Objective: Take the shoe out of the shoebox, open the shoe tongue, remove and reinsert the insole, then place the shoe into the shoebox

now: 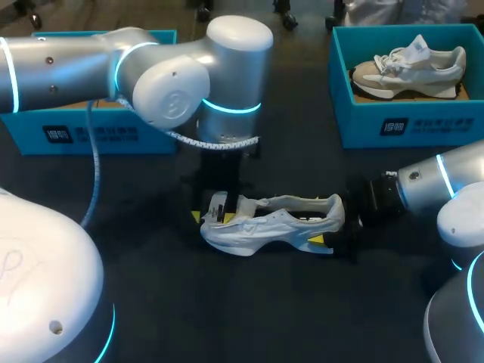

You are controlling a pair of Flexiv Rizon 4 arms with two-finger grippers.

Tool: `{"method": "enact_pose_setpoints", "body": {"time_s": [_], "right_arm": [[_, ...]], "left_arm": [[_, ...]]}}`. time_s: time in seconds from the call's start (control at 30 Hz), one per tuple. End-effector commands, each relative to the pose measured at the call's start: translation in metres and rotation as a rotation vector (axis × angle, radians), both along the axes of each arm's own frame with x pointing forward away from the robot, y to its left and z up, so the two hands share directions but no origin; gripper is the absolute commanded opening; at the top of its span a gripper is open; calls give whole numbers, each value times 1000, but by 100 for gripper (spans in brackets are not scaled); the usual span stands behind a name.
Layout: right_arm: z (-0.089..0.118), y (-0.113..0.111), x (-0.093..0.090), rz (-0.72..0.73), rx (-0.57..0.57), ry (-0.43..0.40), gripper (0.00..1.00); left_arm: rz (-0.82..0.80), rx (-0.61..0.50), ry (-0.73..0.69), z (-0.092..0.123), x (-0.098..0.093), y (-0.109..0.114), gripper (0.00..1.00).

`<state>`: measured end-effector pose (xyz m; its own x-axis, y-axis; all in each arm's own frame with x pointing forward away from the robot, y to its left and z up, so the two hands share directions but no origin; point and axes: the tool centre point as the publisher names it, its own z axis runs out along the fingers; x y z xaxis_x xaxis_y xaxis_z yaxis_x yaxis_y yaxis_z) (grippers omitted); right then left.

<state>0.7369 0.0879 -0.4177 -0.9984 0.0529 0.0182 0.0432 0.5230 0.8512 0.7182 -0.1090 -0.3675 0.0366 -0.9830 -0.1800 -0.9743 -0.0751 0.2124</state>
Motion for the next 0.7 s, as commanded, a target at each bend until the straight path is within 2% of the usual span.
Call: {"method": "enact_pose_setpoints", "body": {"time_s": [0.03, 0.17, 0.23, 0.27, 0.4, 0.57, 0.7], "right_arm": [[-5, 5, -1, -2, -2, -2, 0], [-5, 5, -1, -2, -2, -2, 0], [-5, 5, -1, -2, -2, -2, 0], [-5, 5, -1, -2, -2, -2, 0], [-5, 5, -1, -2, -2, -2, 0], [-5, 5, -1, -2, -2, -2, 0], [-5, 5, -1, -2, -2, -2, 0]], "left_arm": [[15, -13, 1, -7, 1, 8, 64], [23, -17, 1, -9, 3, 6, 88], [15, -30, -7, -4, 4, 6, 98], [-7, -48, -19, 0, 3, 7, 100], [-61, -82, -32, 6, 7, 7, 100], [-179, -99, -52, 10, 11, -3, 100], [-226, -112, -76, 20, 16, -9, 100]]}}
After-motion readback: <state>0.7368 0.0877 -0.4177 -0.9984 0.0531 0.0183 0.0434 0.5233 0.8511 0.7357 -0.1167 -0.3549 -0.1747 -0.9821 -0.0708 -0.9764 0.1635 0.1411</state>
